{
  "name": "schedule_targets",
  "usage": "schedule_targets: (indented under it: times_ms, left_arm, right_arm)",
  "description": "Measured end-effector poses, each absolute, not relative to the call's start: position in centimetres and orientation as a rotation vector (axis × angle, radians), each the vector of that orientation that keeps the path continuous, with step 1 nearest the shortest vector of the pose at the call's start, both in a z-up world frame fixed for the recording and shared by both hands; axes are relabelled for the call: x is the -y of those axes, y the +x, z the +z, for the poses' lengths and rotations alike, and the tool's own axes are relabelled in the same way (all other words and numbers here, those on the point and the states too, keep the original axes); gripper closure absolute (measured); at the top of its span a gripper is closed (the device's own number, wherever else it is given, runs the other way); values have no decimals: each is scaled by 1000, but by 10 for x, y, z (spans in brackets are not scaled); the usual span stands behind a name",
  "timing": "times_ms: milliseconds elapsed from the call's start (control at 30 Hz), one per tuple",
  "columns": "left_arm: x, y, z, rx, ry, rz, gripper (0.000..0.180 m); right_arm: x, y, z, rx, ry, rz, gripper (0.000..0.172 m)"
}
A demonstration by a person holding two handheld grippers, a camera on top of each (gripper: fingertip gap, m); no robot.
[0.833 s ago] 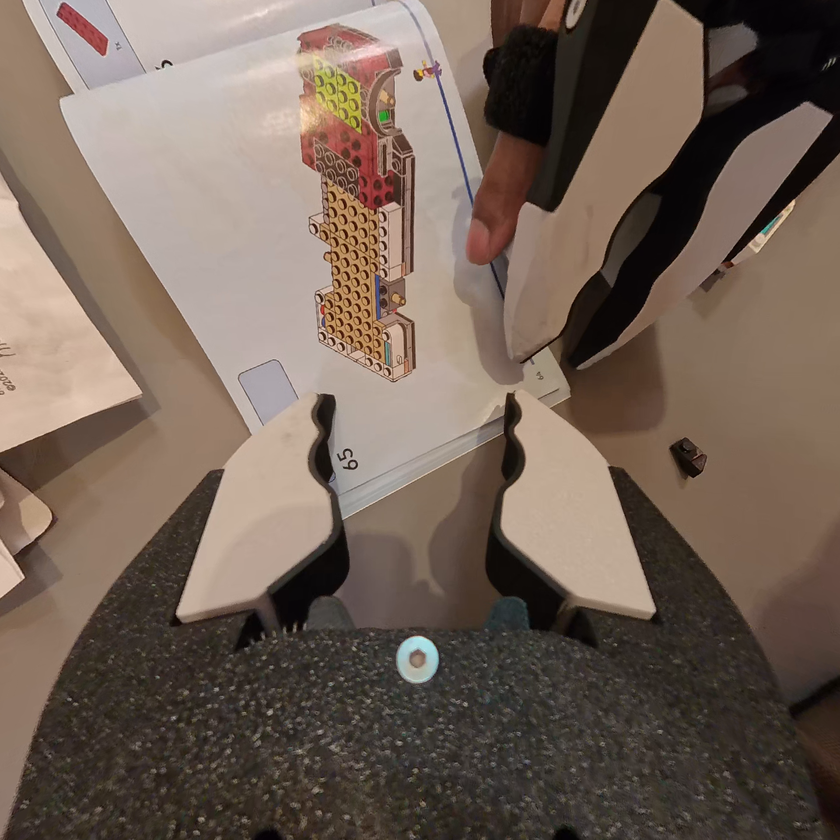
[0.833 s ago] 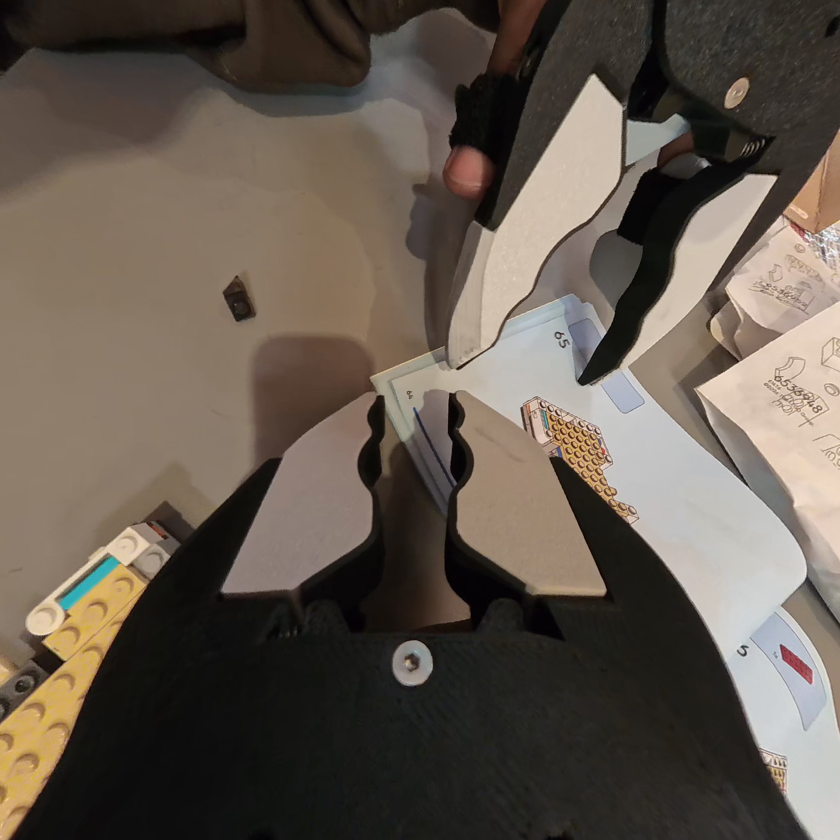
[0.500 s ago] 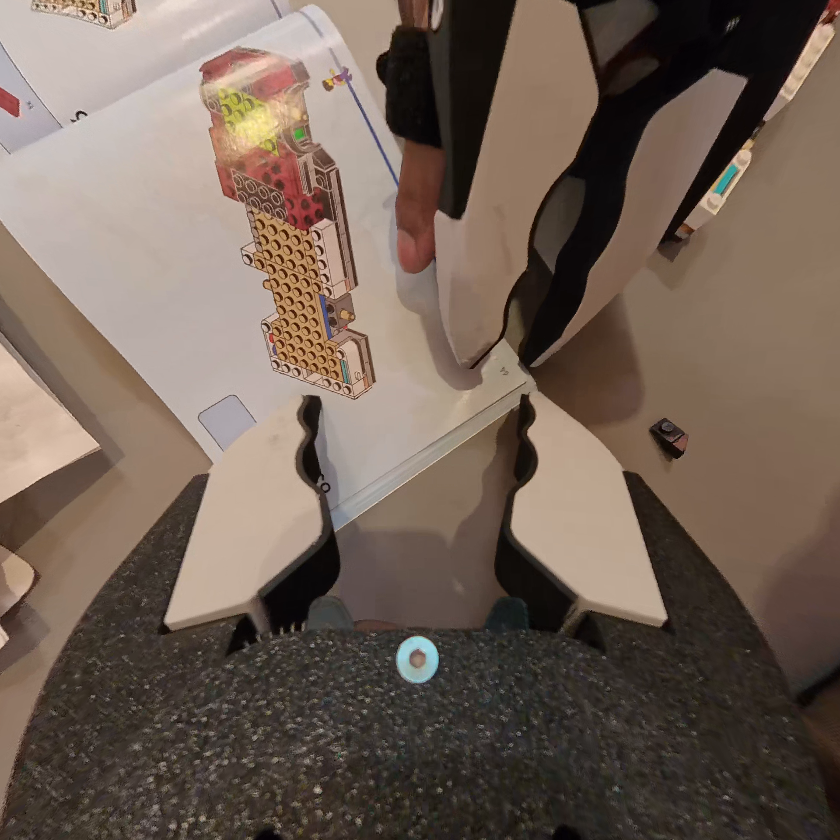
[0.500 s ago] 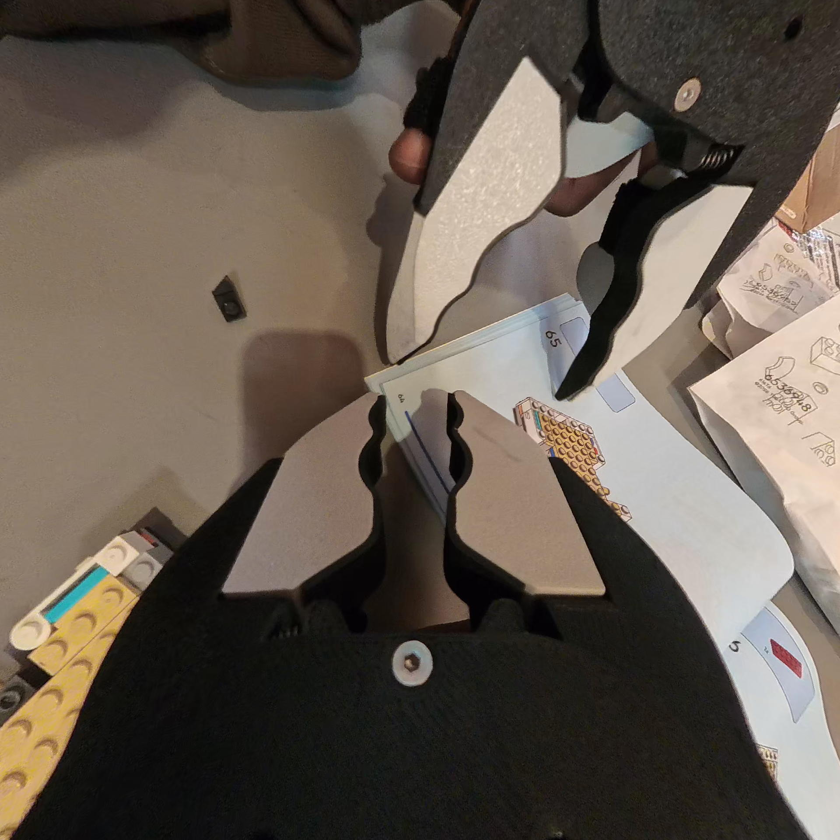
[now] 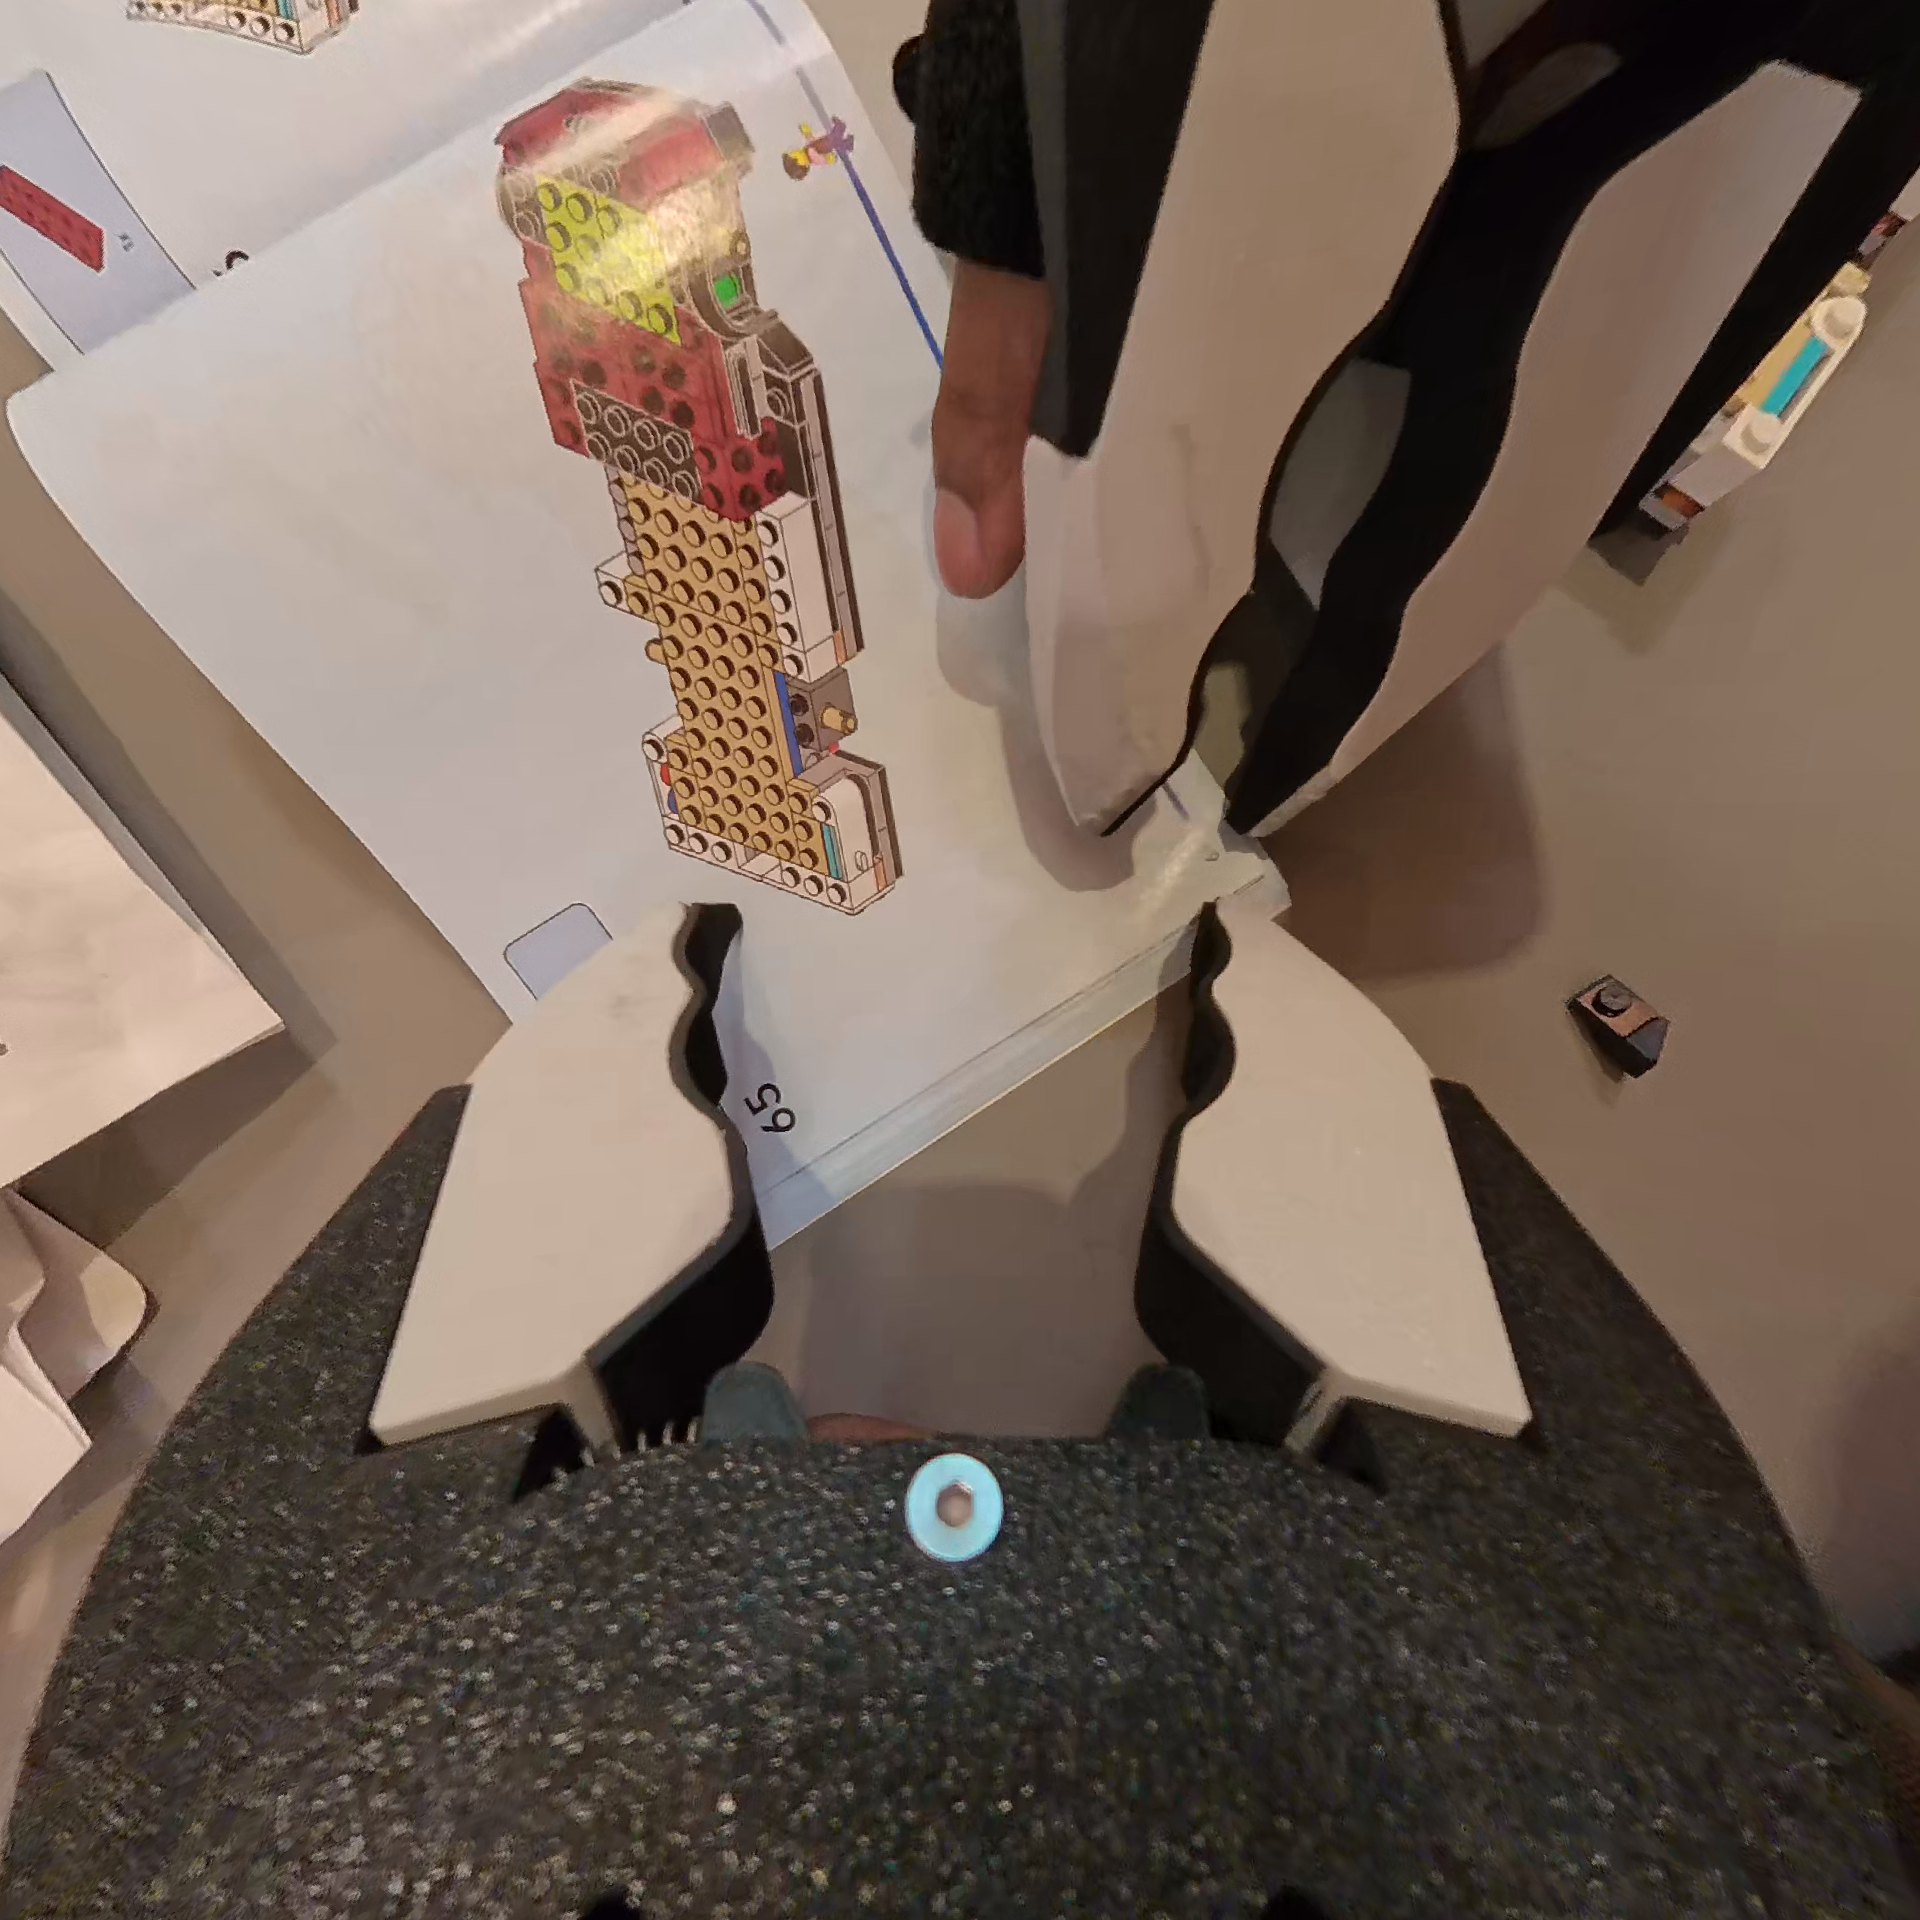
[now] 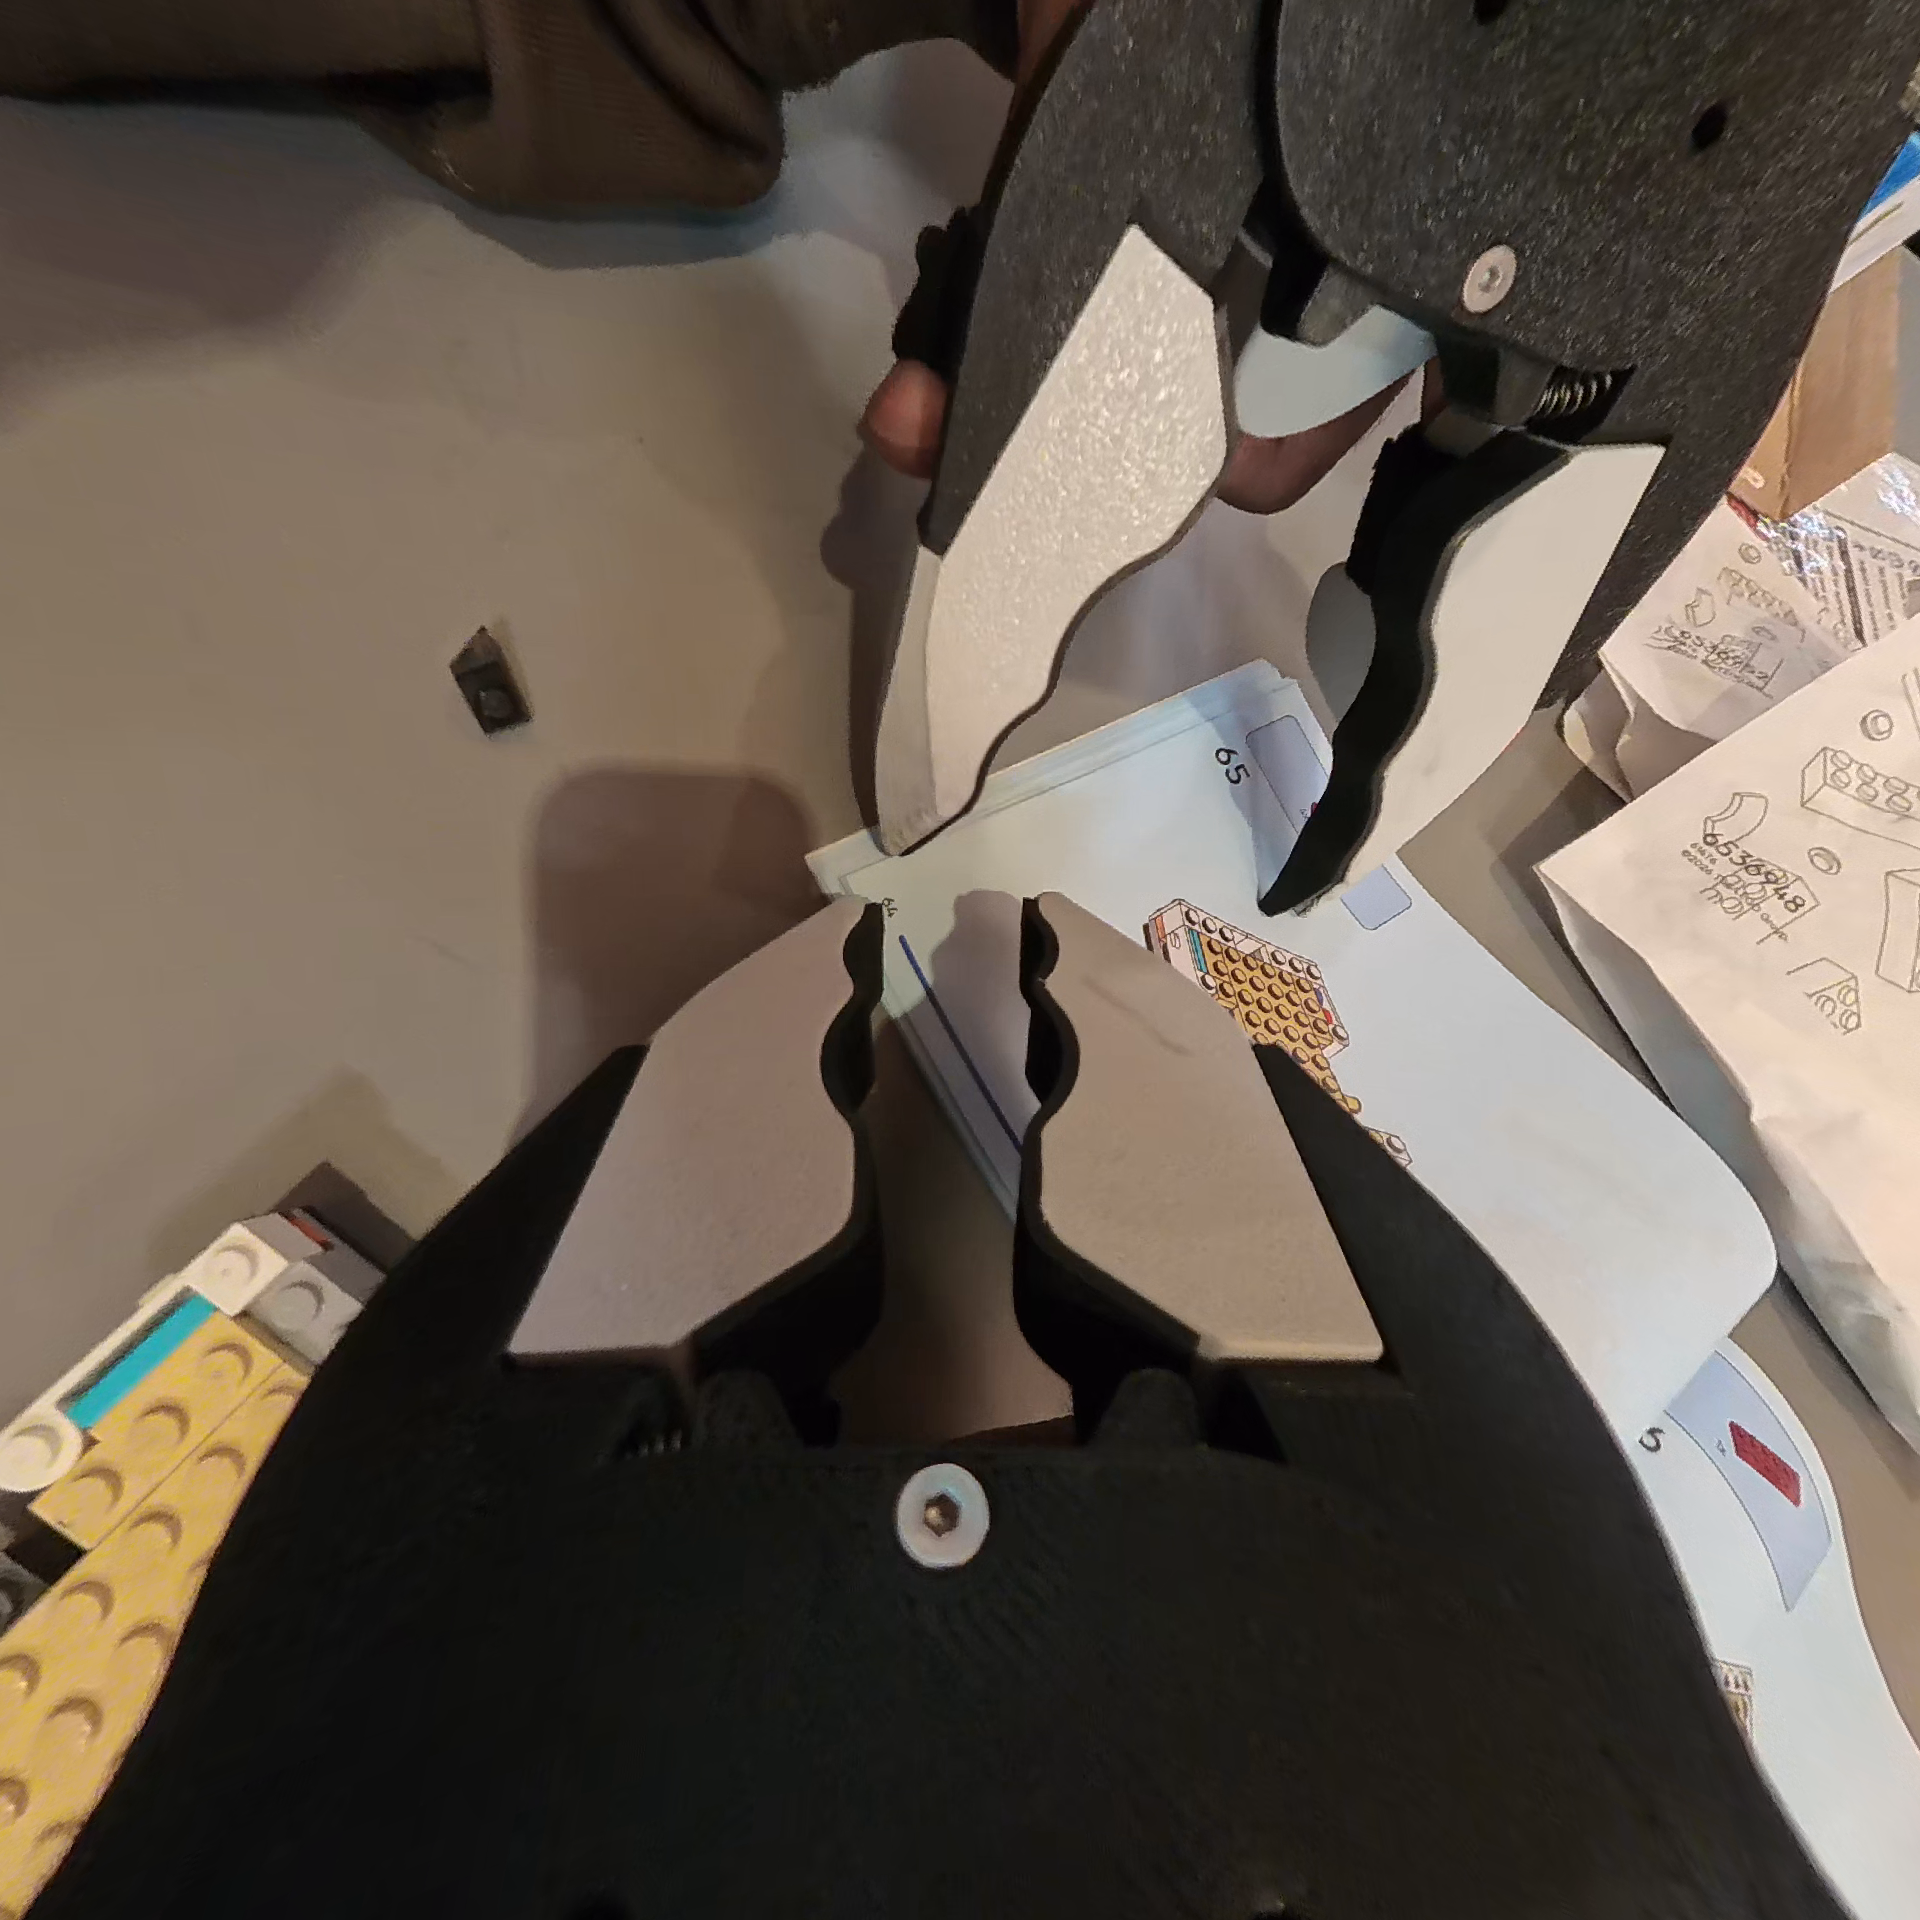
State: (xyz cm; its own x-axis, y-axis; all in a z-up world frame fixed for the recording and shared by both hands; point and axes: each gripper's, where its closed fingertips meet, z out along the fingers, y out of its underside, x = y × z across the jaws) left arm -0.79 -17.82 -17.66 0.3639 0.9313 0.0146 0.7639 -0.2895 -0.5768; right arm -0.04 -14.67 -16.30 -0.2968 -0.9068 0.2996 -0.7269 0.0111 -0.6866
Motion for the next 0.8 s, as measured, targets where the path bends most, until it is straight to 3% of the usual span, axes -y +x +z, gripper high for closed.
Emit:
schedule_targets:
  times_ms: [800]
  left_arm:
    - [182,-16,-175,1500,-2088,465,94]
  right_arm:
    - [144,-4,-164,-2074,-1697,-1141,147]
